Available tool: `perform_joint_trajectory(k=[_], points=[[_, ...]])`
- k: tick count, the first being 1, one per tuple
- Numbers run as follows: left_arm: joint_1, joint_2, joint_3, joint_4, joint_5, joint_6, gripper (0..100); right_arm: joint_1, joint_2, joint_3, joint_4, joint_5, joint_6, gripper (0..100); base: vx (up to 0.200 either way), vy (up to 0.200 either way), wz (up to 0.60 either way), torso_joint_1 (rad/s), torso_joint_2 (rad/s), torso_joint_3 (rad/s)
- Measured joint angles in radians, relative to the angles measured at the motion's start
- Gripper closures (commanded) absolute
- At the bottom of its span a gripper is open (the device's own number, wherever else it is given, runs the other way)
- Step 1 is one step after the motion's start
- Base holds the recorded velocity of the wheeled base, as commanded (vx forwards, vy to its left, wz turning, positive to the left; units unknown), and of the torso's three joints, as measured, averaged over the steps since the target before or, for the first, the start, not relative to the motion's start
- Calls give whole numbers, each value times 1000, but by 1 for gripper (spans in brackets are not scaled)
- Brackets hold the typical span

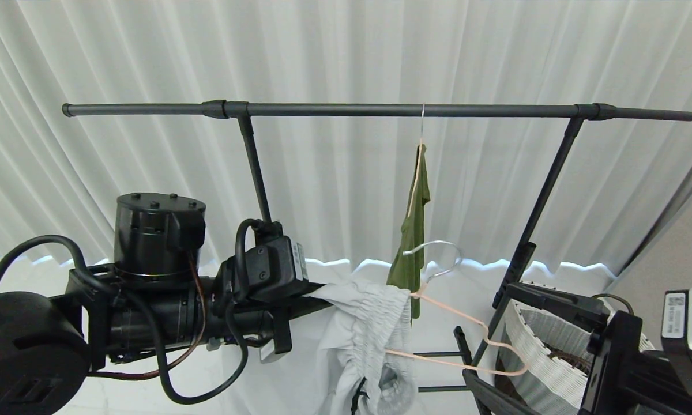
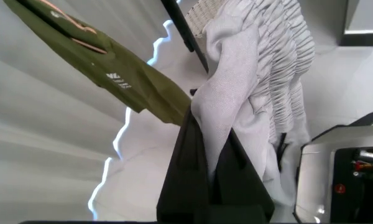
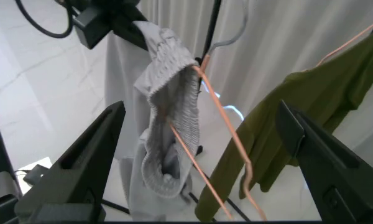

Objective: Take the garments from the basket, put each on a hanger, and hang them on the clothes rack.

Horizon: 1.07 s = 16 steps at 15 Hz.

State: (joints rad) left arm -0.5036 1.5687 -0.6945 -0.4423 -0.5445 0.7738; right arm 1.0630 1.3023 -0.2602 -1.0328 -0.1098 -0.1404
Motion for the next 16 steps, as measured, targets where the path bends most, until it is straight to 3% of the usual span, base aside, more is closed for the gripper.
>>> perform_joint_trajectory(k=[4, 6, 11, 16], points=[[20, -8, 4, -40, 74, 55, 100, -23, 2, 0, 0, 1, 4, 0, 0, 0, 0, 0, 0, 0], [23, -14, 2, -43, 177, -23, 100, -29, 8, 2, 0, 2, 8, 0, 0, 0, 0, 0, 0, 0], [-10, -75, -3, -46, 340, -267, 100, -27, 61, -2, 1, 3, 80, 0, 0, 0, 0, 0, 0, 0], [-18, -135, -7, -160, 402, -298, 100, -26, 144, -17, 1, 0, 250, 0, 0, 0, 0, 0, 0, 0]])
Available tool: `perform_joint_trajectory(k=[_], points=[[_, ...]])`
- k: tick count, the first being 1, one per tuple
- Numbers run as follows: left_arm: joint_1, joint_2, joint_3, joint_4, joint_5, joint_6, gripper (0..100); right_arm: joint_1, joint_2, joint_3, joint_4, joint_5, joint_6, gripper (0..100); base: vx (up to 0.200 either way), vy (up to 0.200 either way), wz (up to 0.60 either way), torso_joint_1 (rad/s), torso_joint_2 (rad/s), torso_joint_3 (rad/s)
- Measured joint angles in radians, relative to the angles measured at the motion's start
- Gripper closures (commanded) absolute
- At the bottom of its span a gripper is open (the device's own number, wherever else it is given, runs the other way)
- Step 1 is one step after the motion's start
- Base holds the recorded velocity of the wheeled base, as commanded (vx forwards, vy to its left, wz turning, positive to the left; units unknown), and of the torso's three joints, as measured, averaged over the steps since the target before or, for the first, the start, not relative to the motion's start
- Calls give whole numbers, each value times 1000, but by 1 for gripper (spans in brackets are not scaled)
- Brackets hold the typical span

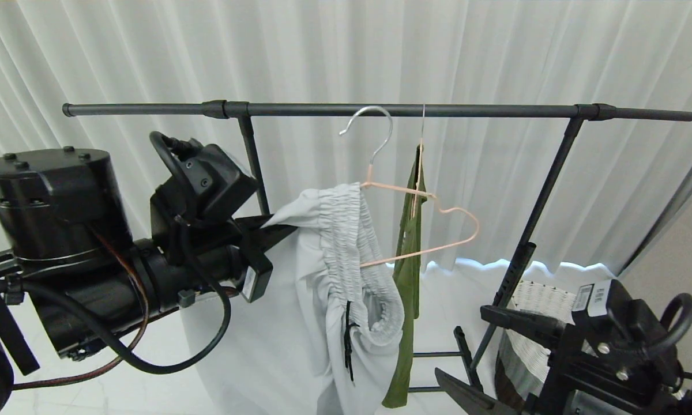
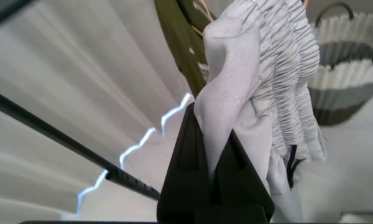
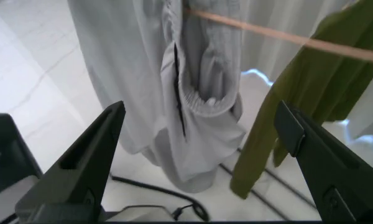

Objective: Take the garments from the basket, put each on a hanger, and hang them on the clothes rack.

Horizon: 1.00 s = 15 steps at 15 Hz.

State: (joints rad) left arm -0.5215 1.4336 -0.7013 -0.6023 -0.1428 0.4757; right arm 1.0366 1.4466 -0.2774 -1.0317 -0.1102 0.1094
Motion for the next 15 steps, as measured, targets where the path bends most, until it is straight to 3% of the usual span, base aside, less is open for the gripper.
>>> perform_joint_trajectory(k=[4, 7, 10, 15], points=[[-27, -10, -6, -67, 6, 3, 100, -3, 104, -78, 0, -116, 146, 0, 0, 0, 0, 0, 0, 0], [-46, -12, -18, -76, 7, 5, 100, -16, 188, -140, -1, -188, 203, 0, 0, 0, 0, 0, 0, 0], [-56, -14, -36, -76, 7, 2, 100, -71, 257, -174, -1, -203, 220, 0, 0, 0, 0, 0, 0, 0], [-98, -28, -43, -76, 8, 1, 100, -90, 322, -204, -2, -204, 226, 0, 0, 0, 0, 0, 0, 0]])
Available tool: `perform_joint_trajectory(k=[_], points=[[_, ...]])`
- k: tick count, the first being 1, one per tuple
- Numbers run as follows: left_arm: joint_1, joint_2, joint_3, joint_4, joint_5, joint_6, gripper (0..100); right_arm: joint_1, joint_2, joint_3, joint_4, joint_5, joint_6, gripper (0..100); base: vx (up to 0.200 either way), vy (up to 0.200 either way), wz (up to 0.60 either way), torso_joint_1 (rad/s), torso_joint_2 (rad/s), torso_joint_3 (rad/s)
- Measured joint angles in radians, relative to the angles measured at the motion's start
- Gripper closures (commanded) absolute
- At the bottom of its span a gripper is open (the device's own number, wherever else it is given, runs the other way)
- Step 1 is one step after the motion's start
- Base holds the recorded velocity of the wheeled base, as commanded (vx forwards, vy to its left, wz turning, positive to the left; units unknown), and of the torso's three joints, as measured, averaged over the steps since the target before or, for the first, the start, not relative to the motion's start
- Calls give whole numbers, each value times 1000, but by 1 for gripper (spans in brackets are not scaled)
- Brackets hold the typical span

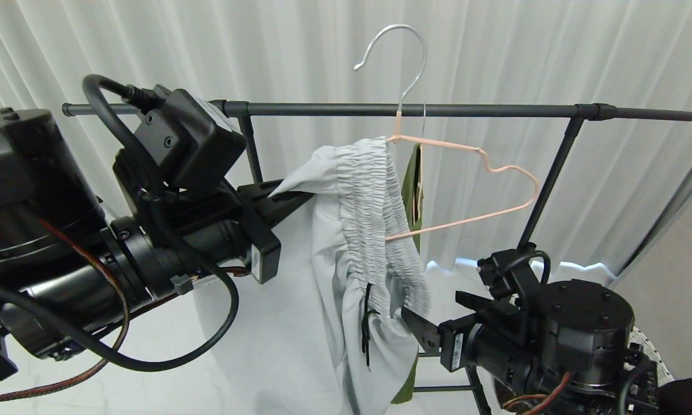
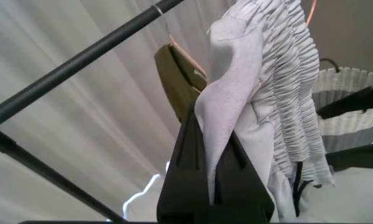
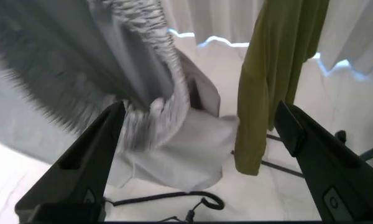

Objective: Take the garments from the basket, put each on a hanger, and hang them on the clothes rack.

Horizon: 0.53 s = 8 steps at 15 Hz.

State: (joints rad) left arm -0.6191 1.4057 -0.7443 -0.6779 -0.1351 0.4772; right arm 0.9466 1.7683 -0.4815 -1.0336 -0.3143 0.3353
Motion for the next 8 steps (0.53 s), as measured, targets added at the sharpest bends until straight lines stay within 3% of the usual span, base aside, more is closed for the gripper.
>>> perform_joint_trajectory(k=[2, 3, 8], points=[[-4, -3, 0, 0, 1, 0, 100, -6, 13, 0, 0, -2, 0, 0, 0, 0, 0, 0, 0, 0], [-5, -4, 0, 0, 1, 0, 100, -9, 17, 2, 0, -1, 1, 100, 0, 0, 0, 0, 0, 0], [-3, -13, 32, 1, 46, 5, 100, -57, 20, 17, -1, -36, -10, 100, 0, 0, 0, 0, 0, 0]])
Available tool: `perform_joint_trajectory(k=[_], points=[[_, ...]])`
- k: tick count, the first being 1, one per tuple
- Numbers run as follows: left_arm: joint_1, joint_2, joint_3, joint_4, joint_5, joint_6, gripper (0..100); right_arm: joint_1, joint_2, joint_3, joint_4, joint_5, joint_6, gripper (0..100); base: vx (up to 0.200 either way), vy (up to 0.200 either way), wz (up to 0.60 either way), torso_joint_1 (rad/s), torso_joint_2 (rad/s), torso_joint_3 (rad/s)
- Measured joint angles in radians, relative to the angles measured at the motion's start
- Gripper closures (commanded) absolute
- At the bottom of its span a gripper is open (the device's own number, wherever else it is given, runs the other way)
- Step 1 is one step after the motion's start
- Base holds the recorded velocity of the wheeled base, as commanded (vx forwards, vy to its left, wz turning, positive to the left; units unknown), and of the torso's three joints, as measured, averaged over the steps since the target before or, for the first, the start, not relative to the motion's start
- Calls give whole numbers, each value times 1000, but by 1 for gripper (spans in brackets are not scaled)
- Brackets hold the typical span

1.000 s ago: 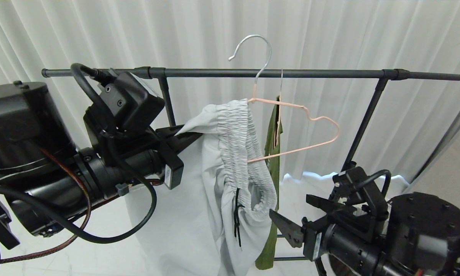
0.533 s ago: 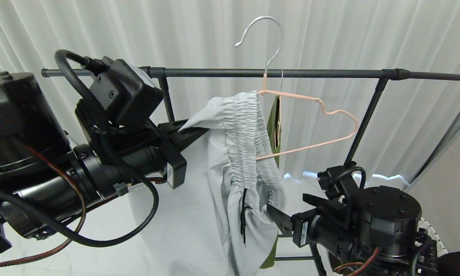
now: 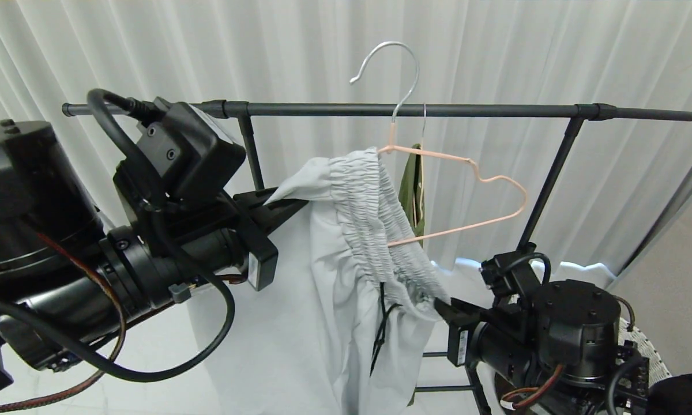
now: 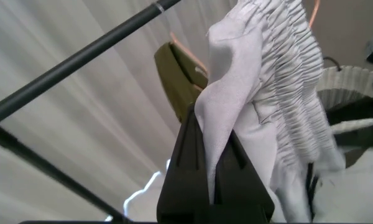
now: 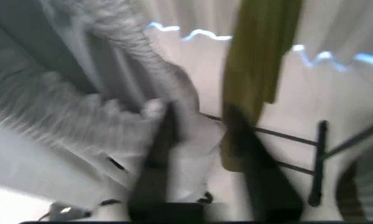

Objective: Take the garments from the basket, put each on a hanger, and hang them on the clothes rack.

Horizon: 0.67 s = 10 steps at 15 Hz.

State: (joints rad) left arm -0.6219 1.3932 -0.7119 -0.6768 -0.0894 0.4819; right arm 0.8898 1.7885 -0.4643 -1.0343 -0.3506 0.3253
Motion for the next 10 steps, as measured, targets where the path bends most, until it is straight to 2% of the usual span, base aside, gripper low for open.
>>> perform_joint_trajectory(k=[7, 10], points=[[3, -72, 155, 0, 3, 9, 100, -157, -63, 69, 0, 3, -39, 100, 0, 0, 0, 0, 0, 0], [3, -100, 224, -1, 2, 27, 100, -183, -88, 95, 1, 6, -40, 100, 0, 0, 0, 0, 0, 0]])
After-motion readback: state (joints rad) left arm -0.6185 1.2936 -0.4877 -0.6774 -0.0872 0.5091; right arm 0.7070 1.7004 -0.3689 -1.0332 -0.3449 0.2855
